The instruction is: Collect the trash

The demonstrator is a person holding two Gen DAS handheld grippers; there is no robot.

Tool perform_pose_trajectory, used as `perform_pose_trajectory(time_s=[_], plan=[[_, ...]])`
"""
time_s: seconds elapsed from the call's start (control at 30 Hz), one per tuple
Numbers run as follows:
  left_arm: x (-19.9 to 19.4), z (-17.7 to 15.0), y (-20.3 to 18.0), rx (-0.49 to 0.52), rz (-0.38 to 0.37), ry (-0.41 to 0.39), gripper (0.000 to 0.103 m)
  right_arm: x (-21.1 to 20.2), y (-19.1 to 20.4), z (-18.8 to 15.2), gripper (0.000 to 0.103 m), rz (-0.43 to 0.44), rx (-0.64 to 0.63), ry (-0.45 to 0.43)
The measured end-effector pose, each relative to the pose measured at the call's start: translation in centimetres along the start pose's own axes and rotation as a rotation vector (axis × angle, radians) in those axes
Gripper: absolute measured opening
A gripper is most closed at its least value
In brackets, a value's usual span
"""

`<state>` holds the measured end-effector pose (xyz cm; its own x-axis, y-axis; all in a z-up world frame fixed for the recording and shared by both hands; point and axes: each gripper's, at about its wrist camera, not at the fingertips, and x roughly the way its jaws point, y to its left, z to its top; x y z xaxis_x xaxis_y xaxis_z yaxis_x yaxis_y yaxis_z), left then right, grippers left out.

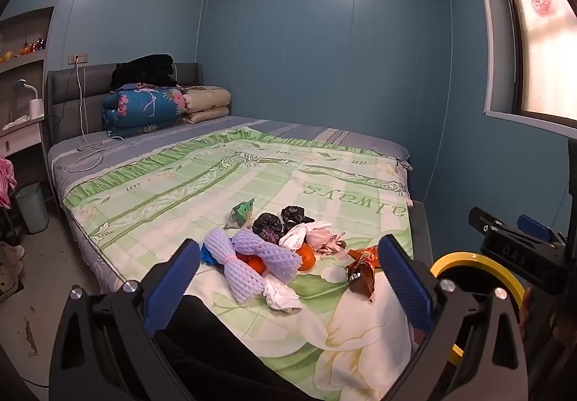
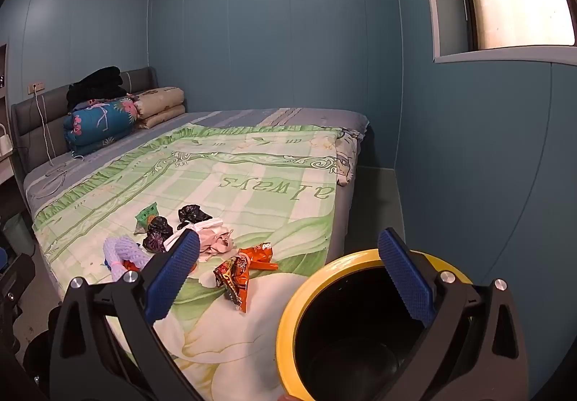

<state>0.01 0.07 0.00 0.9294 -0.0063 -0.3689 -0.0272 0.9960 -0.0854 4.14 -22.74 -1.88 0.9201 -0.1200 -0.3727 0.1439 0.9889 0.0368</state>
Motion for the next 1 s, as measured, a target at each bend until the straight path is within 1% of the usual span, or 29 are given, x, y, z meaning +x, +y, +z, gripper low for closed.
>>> perform_pose_trajectory(time_s=[0.77,1.0], plan=[[0.15,-0.24,-0.1,0.003,0.008,0.016,0.095,0.02,-0.06,0.18,0.095,-0.002,0.001,0.001],[0.16,-0.44,-0.07,0.001,0.012,0.019,0.095,0.21,0.1,-0.32,0.095,-0.003,0.001,0.005]])
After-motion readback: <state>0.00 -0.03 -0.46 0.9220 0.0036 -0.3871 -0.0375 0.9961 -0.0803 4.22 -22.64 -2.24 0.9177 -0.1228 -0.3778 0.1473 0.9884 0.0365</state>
